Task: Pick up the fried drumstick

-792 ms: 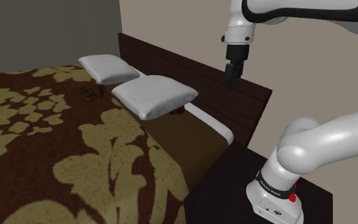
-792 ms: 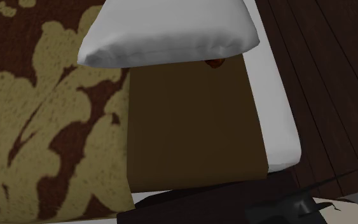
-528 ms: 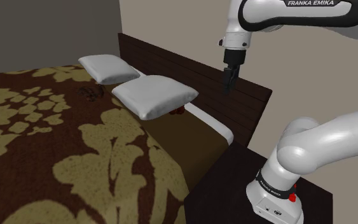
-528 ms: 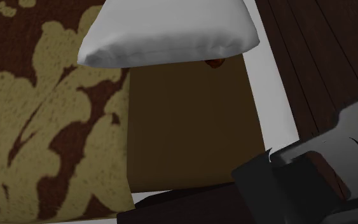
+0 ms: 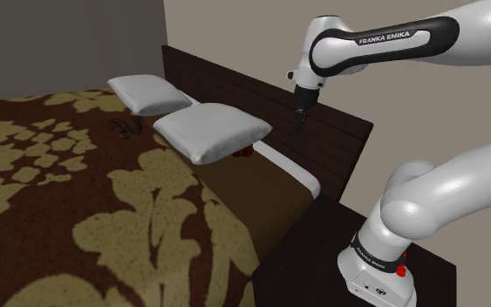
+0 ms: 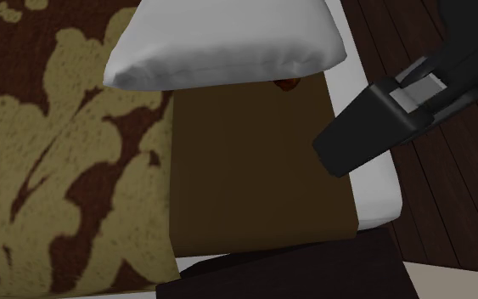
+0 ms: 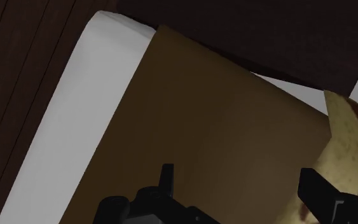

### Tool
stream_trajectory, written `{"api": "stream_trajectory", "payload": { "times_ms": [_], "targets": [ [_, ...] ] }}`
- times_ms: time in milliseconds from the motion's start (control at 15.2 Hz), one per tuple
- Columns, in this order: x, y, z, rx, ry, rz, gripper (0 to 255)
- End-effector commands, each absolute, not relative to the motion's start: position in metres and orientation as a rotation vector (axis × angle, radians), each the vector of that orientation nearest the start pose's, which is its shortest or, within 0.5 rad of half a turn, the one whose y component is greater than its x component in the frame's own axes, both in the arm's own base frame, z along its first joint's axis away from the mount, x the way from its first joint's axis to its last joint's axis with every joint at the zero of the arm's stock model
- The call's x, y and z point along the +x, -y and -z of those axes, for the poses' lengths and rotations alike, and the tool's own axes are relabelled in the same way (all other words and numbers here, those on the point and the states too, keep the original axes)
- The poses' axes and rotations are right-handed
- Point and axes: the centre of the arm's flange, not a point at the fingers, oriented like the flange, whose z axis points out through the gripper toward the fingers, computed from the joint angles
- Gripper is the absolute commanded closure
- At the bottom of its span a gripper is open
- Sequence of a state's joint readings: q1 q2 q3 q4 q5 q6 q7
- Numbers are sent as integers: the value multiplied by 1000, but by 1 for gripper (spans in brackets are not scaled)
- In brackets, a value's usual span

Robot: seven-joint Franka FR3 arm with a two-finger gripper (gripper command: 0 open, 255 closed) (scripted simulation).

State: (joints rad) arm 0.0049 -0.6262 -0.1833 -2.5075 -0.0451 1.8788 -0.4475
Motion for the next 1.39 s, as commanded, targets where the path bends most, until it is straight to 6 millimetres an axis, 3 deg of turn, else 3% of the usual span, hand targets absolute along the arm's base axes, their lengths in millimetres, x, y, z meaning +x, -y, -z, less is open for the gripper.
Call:
{"api": "stream_trajectory", "payload": {
  "times_ms": [0,726,1254,1320],
  "targets": [
    [369,80,-471,-3032,554,75,0],
    [461,115,-391,-2945,892,365,0],
    [541,127,-344,-2842,1128,574,0],
    [543,127,-343,-2839,1134,580,0]
  ]
}}
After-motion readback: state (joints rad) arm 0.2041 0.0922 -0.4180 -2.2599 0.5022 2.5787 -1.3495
